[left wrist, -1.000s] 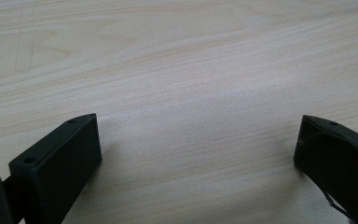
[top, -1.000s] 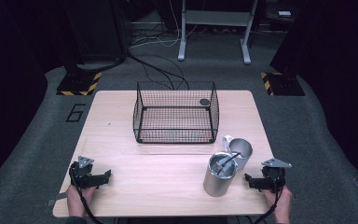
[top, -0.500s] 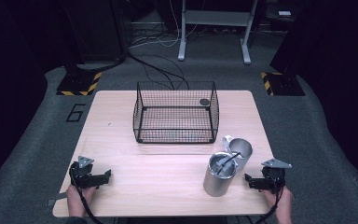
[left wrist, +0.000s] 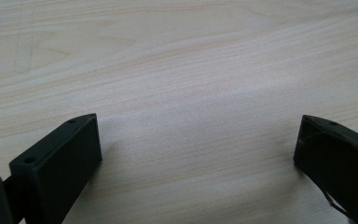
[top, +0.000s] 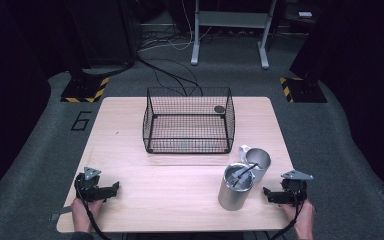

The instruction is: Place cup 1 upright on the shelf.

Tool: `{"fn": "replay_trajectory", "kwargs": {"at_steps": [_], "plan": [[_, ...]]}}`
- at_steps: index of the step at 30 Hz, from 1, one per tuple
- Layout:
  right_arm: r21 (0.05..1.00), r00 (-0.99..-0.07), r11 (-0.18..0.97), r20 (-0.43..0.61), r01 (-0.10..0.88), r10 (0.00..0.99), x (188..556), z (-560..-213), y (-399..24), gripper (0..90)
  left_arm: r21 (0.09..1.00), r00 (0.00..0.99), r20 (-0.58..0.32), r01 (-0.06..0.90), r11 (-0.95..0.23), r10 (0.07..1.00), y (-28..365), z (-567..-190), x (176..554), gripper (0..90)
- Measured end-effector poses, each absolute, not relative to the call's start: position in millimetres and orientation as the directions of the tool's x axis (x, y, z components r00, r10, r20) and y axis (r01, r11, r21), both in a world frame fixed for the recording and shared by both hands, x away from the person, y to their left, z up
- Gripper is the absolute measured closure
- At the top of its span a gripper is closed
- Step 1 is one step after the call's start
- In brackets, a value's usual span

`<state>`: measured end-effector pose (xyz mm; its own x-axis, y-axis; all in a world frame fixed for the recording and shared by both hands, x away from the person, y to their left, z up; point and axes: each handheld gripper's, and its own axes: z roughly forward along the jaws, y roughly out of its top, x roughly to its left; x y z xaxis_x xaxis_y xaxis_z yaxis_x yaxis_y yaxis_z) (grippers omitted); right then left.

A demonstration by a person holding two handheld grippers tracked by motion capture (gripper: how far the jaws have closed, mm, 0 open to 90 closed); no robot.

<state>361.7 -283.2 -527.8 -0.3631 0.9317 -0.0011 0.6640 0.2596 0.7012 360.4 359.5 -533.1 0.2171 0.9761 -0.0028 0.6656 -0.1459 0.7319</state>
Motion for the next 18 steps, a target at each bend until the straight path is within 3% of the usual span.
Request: {"fn": "replay_trajectory", "kwargs": {"at_steps": [2, 18], "plan": [[0.702, -0.369, 0.236, 0.041, 0.672, 0.929, 358.0, -525.5, -282.7, 0.0, 0.732, 0.218, -0.002, 0.666, -0.147, 0.976, 359.6, -533.0, 360.4, 0.7], [0.765, -0.441, 0.221, 0.090, 0.604, 0.893, 325.8, -497.3, -273.7, 0.0, 0.733, 0.218, -0.004, 0.664, -0.146, 0.976, 359.3, -533.1, 360.3, 0.9]]}}
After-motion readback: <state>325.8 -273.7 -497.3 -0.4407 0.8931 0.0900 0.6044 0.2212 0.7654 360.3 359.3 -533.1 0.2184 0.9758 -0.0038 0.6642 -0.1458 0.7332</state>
